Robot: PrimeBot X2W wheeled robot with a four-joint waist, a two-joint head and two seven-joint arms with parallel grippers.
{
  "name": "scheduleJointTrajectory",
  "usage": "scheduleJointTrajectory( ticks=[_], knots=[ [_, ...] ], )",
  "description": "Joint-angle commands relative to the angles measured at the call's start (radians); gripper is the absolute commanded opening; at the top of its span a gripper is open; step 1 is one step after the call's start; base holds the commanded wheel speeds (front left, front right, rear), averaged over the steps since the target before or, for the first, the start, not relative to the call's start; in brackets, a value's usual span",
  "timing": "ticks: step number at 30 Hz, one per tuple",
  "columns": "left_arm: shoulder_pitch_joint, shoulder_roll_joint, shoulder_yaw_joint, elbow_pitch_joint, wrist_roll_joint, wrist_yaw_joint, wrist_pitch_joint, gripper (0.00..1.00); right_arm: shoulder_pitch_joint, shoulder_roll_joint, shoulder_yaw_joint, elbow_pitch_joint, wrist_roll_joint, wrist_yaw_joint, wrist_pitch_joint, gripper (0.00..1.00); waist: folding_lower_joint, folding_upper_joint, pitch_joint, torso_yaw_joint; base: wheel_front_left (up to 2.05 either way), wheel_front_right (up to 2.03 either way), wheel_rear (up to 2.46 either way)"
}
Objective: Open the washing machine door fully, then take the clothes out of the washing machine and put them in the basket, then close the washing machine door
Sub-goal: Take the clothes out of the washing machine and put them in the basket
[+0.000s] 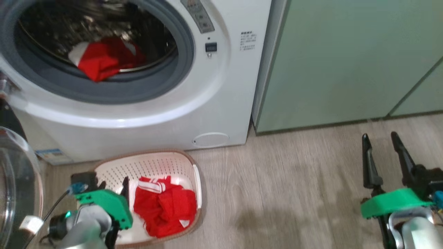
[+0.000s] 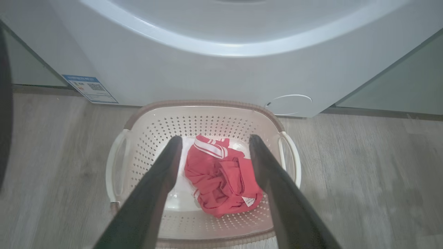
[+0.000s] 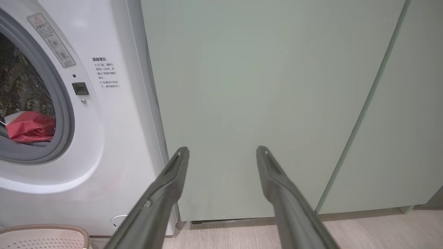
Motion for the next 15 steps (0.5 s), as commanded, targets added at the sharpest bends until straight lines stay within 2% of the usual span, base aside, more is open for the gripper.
scheduleJointTrajectory(
  ticks=[1, 3, 7, 15],
  knots=[
    [0.011, 0.049, 0.035, -0.033, -0.005, -0.005, -0.018, 1.0, 0.012, -0.003, 0.021, -0.026, 0.009, -0.001, -0.006, 1.0, 0.0, -0.0001, -0.049, 0.004, 0.0, 0.0, 0.0],
    [0.039, 0.067, 0.045, -0.085, -0.003, -0.009, -0.022, 1.0, 0.028, -0.001, 0.021, -0.026, 0.009, -0.001, -0.006, 1.0, 0.0, -0.0001, -0.074, 0.006, 0.0, 0.0, 0.0],
    [0.134, 0.095, 0.106, -0.289, 0.017, -0.007, -0.023, 1.0, 0.055, 0.003, 0.014, -0.031, 0.011, -0.001, -0.006, 1.0, 0.0, -0.0001, -0.105, 0.013, 0.0, 0.0, 0.0],
    [0.325, 0.073, 0.28, -0.696, 0.105, -0.005, -0.023, 1.0, 0.089, 0.014, 0.004, -0.036, 0.012, -0.001, -0.006, 1.0, 0.0, -0.0001, -0.136, 0.023, 0.0, 0.0, 0.0]
  ],
)
